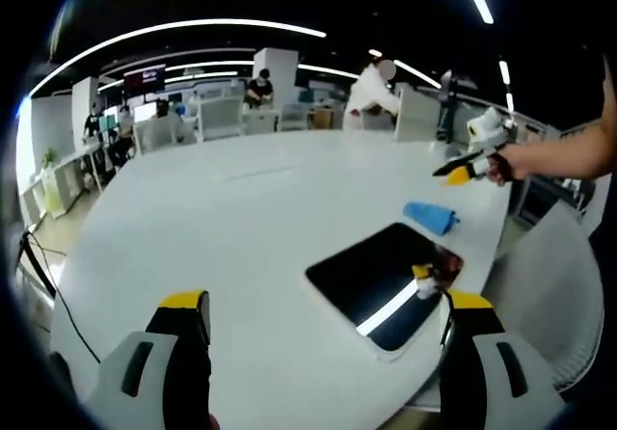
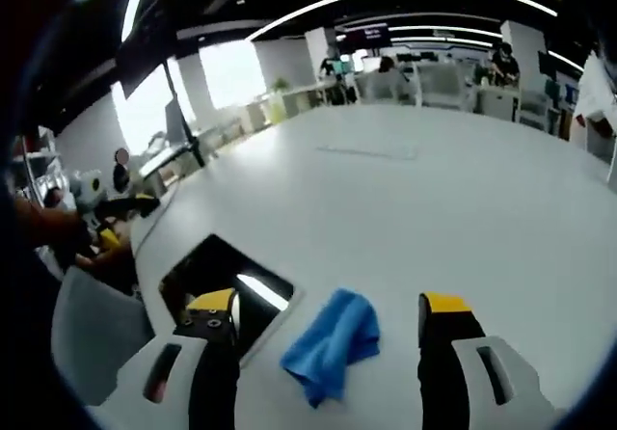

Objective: Wipe the mirror surface with the cleaning cloth until all visible marks leave the cleaned area.

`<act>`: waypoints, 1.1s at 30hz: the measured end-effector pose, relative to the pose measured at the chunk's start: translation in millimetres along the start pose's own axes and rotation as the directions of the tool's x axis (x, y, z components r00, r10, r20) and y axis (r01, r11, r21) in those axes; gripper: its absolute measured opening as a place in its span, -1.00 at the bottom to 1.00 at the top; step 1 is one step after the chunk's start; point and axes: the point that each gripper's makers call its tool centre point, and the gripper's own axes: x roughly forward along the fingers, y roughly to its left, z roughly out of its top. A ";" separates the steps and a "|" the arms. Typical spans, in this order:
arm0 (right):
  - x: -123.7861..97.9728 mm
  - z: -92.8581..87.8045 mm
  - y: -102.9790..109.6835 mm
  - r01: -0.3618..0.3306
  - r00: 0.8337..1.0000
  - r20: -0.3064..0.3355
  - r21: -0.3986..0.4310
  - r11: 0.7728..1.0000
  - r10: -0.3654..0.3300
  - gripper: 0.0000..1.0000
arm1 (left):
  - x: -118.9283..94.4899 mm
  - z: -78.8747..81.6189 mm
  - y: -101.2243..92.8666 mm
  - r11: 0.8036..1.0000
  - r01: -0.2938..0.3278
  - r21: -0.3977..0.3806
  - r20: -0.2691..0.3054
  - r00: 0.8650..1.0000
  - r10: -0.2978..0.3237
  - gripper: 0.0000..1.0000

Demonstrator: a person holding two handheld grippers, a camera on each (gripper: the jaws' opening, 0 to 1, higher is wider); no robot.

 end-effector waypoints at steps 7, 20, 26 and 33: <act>-31.7 -22.6 9.0 0.014 1.000 0.026 0.007 1.000 -0.015 0.74 | -11.4 -8.9 2.4 1.000 -0.007 0.016 -0.007 1.000 0.007 0.99; -51.5 -43.2 40.1 0.043 0.997 0.069 -0.079 0.996 -0.038 0.99 | -32.1 -16.3 2.3 0.999 -0.021 -0.031 0.040 0.999 0.022 0.99; -56.8 -56.0 45.4 0.038 0.997 0.073 -0.107 0.994 -0.030 0.99 | -33.9 -15.9 -2.1 0.999 -0.013 -0.047 0.058 0.998 0.016 0.99; -52.5 -52.4 50.5 0.018 0.995 0.101 -0.099 0.995 -0.008 0.99 | -33.9 -19.4 -7.3 0.998 -0.011 -0.063 0.062 0.998 0.015 0.99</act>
